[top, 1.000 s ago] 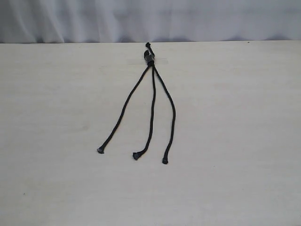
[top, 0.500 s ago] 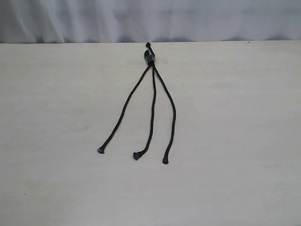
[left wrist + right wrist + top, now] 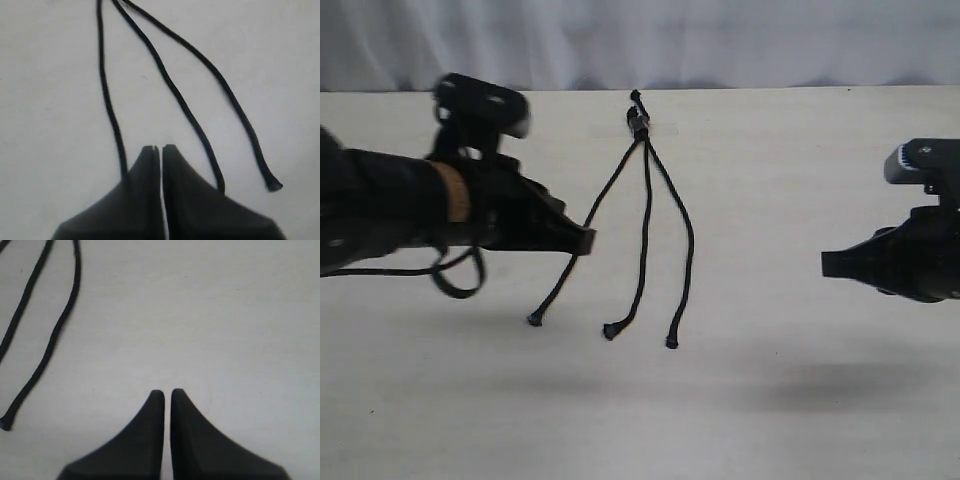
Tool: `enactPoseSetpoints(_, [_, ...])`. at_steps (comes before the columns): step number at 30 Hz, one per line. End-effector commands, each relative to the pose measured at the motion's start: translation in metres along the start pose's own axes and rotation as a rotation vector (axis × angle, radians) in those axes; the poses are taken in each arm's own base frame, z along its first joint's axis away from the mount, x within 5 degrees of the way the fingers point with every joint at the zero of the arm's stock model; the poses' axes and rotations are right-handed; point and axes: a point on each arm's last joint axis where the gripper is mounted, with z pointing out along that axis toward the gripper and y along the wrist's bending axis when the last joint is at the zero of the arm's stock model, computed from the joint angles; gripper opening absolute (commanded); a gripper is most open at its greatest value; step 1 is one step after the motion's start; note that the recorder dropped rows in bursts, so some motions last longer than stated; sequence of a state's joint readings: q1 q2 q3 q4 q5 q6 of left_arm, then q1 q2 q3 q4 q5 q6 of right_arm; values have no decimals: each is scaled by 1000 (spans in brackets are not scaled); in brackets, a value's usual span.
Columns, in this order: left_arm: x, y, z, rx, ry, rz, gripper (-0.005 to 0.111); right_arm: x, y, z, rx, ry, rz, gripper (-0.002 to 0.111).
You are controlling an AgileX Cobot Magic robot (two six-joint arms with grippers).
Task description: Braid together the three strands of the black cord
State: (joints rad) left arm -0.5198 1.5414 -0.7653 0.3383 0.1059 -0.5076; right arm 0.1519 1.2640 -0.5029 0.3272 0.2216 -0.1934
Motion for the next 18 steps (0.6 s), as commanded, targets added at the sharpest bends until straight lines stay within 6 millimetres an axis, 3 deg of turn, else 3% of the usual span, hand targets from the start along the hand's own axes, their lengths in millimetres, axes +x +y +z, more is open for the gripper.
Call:
enactPoseSetpoints(1, [1,-31,44,-45,215,87,18,-2,10,3,-25,-18,-54,4])
enactPoseSetpoints(4, [4,-55,77,-54,324,156,41,-3,10,3,-25,-19,-64,4])
enactPoseSetpoints(5, [4,-58,83,-52,329,157,44,-3,10,3,-25,-19,-64,4])
enactPoseSetpoints(14, [13,-65,129,-44,376,170,46,-3,10,3,-25,-19,-64,4])
enactPoseSetpoints(18, [19,-65,137,-37,385,158,45,-3,10,3,-25,-19,-64,4])
